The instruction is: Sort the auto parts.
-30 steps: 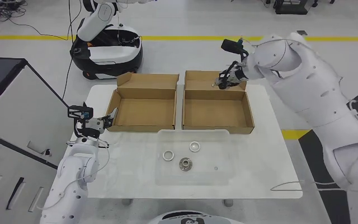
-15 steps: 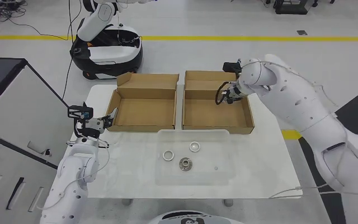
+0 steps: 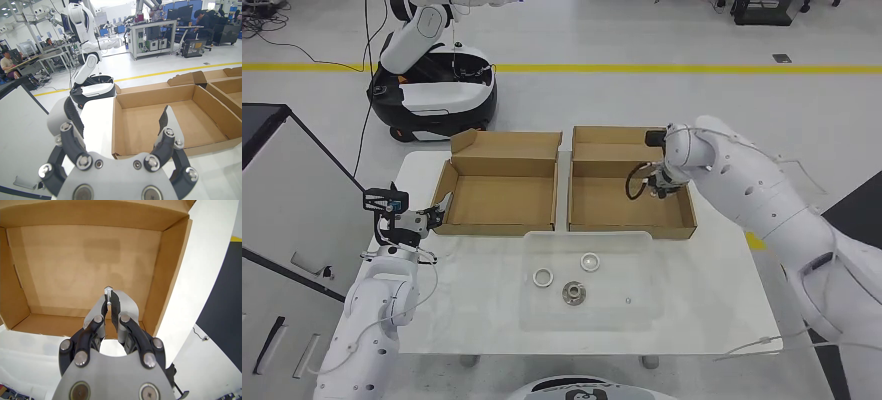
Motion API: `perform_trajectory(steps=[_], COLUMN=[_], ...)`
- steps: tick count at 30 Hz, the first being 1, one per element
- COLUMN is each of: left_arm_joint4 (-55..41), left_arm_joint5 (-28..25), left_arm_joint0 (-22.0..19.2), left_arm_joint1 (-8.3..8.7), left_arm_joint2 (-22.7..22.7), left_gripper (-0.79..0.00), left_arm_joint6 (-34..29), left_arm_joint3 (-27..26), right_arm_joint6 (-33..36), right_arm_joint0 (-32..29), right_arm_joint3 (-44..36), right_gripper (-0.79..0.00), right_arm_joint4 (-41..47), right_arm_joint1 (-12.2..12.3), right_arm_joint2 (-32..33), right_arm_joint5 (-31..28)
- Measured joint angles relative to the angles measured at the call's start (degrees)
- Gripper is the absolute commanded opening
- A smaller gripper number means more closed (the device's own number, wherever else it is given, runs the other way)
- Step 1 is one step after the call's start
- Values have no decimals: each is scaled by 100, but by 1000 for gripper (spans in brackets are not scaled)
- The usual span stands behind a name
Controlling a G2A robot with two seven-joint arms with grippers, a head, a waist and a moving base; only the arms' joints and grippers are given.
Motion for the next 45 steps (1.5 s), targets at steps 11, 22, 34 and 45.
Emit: perform_trajectory(steps=[11,22,34,45], left_arm_joint4=[0,0,0,0], left_arm_joint5=[0,0,0,0], left_arm_joint0=[0,0,0,0], left_arm_joint1=[0,0,0,0], left_arm_joint2=[0,0,0,0], left_gripper=[0,0,0,0], left_arm_joint6=[0,0,0,0], left_arm_joint3=[0,0,0,0], right_arm_joint6=[-216,-302,-358,-389], right_arm_joint0=[-176,-209,-214,-184], right_arm_joint3=[445,779,995,691], right_gripper=[-785,-785,-336,0], right_arm_joint4=[22,-34,-95,-212], right_arm_joint1=[-210,-404,-542,-527], right_arm_joint2=[-57,-77,5,250], right_arm_joint5=[-14,-55,-114,-134])
